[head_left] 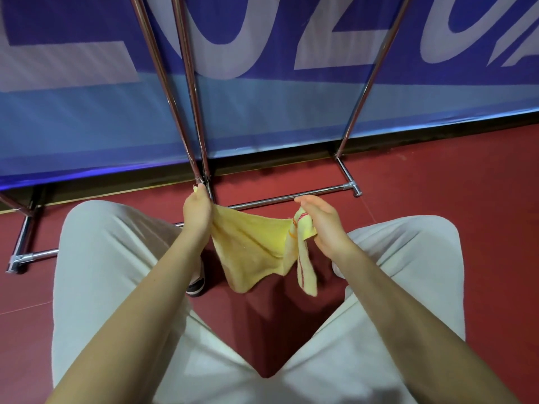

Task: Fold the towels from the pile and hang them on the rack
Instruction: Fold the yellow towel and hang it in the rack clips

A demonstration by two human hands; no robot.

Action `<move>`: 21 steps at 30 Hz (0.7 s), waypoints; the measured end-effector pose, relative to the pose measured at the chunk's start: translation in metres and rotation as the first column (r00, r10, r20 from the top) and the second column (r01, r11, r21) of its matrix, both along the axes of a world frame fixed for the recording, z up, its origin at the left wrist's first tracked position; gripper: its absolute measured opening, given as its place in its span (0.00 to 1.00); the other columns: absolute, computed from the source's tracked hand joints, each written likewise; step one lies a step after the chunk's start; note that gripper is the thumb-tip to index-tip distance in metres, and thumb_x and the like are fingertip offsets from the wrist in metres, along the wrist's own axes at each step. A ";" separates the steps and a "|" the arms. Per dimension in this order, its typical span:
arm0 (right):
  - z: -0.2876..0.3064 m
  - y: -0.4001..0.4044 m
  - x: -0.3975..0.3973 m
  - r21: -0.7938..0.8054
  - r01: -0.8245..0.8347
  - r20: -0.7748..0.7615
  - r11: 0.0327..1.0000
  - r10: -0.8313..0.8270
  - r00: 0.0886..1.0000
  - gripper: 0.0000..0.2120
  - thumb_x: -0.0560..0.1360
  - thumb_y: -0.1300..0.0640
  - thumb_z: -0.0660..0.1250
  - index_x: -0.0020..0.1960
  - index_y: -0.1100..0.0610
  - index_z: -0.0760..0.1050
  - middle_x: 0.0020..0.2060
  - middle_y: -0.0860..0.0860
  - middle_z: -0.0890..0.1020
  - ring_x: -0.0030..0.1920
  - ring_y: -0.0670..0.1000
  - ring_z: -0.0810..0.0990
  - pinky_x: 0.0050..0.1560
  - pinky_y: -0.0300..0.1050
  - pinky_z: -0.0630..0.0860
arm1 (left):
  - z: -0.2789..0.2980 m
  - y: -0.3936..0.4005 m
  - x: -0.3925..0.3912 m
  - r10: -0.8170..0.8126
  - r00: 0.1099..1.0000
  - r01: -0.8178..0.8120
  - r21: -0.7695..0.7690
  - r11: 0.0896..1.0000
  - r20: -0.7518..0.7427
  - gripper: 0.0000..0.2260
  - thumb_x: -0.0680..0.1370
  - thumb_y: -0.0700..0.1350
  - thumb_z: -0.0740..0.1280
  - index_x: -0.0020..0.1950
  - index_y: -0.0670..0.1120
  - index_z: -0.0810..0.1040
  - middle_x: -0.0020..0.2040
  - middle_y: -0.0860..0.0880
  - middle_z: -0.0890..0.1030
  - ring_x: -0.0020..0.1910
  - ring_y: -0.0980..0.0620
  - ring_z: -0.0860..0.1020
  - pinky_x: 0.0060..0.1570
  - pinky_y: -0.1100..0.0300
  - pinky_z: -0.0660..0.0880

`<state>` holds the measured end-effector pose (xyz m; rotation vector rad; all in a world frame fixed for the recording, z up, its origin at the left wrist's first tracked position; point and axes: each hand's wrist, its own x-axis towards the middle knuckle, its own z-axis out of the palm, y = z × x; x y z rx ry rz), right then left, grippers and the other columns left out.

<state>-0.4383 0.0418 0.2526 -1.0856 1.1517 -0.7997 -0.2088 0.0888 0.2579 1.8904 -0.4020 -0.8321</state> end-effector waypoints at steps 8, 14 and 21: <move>0.006 0.002 0.012 -0.113 -0.042 -0.233 0.993 0.015 0.972 0.02 0.74 0.58 0.69 0.45 0.56 0.80 0.37 0.48 0.81 0.40 0.44 0.78 0.42 0.36 0.71 | 0.016 -0.001 -0.021 0.024 0.930 -0.082 -0.143 0.986 -0.367 0.12 0.78 0.43 0.52 0.34 0.47 0.66 0.28 0.51 0.65 0.28 0.52 0.62 0.30 0.59 0.61; 0.006 0.007 0.028 -0.096 -0.002 -0.192 0.995 -0.017 0.981 0.03 0.74 0.58 0.70 0.42 0.56 0.79 0.35 0.48 0.81 0.41 0.47 0.78 0.45 0.40 0.73 | 0.016 0.006 -0.040 -0.172 0.958 0.137 -0.162 0.977 -0.228 0.12 0.79 0.42 0.58 0.37 0.47 0.72 0.31 0.49 0.70 0.31 0.51 0.69 0.38 0.56 0.66; 0.019 0.011 0.040 0.032 -0.068 0.065 0.997 0.066 0.996 0.04 0.76 0.61 0.67 0.43 0.60 0.78 0.40 0.59 0.81 0.41 0.54 0.81 0.47 0.49 0.80 | 0.016 0.010 -0.056 -0.235 0.965 0.191 -0.298 0.935 -0.118 0.13 0.82 0.45 0.59 0.41 0.50 0.79 0.37 0.51 0.79 0.39 0.53 0.76 0.44 0.57 0.71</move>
